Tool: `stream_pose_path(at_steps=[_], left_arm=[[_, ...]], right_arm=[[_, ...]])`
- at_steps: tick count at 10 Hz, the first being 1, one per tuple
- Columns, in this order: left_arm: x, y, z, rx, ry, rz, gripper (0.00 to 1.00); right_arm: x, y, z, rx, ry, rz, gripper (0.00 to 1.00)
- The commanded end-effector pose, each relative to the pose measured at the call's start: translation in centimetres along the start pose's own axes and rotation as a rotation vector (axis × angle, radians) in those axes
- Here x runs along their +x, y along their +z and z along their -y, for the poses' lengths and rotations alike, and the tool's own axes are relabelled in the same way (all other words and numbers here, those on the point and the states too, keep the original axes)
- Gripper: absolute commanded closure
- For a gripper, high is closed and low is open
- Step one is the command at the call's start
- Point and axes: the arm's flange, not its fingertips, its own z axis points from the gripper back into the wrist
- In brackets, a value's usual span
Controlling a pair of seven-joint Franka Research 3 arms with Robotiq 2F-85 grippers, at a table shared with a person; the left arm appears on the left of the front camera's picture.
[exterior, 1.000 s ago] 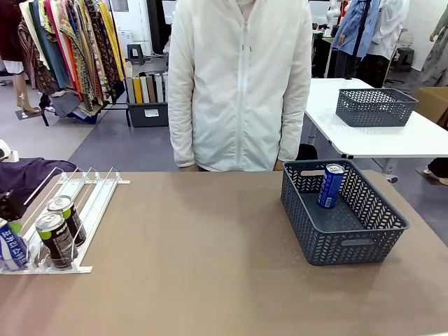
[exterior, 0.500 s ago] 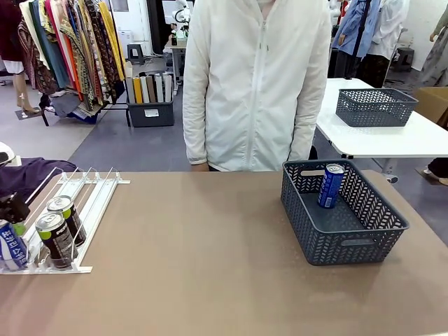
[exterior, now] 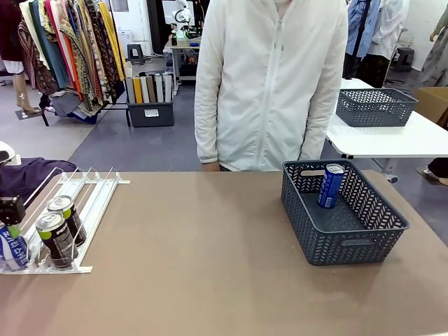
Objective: Retrieve and store the cans from the dispenser.
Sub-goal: Pick up the last remaining can from one row of the Automatic Can Dispenser and place it in the middle of the table.
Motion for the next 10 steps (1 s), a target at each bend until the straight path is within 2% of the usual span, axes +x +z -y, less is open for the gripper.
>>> stream_pose_path(at_steps=[1, 5, 7, 10], left_arm=[[0.3, 0.2, 0.2, -0.012, 0.016, 0.013, 1.00], [-0.3, 2.0, 0.5, -0.008, 0.019, 0.067, 1.00], [-2.1, 6.8, 0.6, 0.040, 0.026, 0.146, 1.00], [-5.1, 13.4, 0.8, 0.007, -0.014, 0.248, 1.00]], right_arm=[[-0.1, 0.1, -0.4, 0.001, -0.007, -0.008, 0.00], [-0.1, 0.1, -0.4, 0.001, -0.007, -0.008, 0.00], [-0.1, 0.1, -0.4, 0.001, -0.007, -0.008, 0.00], [-0.1, 0.1, -0.4, 0.001, -0.007, -0.008, 0.00]])
